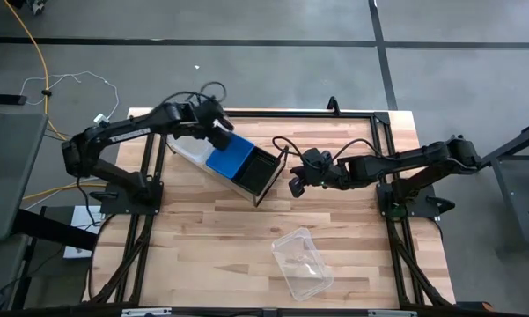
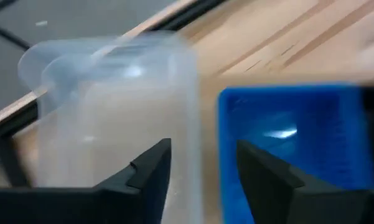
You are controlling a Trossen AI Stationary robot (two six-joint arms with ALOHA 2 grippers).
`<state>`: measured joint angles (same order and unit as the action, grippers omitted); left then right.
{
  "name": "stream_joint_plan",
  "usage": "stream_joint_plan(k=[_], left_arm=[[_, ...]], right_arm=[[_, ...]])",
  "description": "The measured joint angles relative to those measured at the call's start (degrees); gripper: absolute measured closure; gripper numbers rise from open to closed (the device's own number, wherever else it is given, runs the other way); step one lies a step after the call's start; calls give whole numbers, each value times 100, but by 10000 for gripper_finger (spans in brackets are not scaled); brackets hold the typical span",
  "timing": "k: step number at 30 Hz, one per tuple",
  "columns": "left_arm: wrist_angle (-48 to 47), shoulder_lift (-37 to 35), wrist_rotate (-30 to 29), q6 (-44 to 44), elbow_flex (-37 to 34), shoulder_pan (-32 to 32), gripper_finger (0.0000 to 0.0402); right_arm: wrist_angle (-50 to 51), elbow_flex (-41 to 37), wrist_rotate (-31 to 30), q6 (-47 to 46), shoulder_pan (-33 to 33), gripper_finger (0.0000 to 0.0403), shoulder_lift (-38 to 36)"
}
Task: Stack baskets on shelf by color
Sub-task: Stack the transparent bin on top of the other transparent bins on the shelf
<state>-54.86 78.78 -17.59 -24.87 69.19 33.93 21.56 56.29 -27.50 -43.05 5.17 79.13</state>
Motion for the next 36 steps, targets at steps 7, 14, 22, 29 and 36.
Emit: stream_joint_plan(k=[7,14,22,29,36], left_arm=[[1100,-1235,1333,-88,2,20,205],[1769,-2500,1250,-41,-119,-1185,206],[3880,-3705,491,-500,-1913,-2657,204],[4684,-4040,63,-948,-2835,-3319,205],[4714,-4133,-111,-735,-2855,-3433,206]], right_arm=[[-1007,2,-472,1079,344,402,0],[-337,2,315,802,687,402,-9],[825,1,456,-163,1395,402,-11],[972,0,2296,-987,1716,402,-11],[1033,2,3623,-2374,2069,357,-13]])
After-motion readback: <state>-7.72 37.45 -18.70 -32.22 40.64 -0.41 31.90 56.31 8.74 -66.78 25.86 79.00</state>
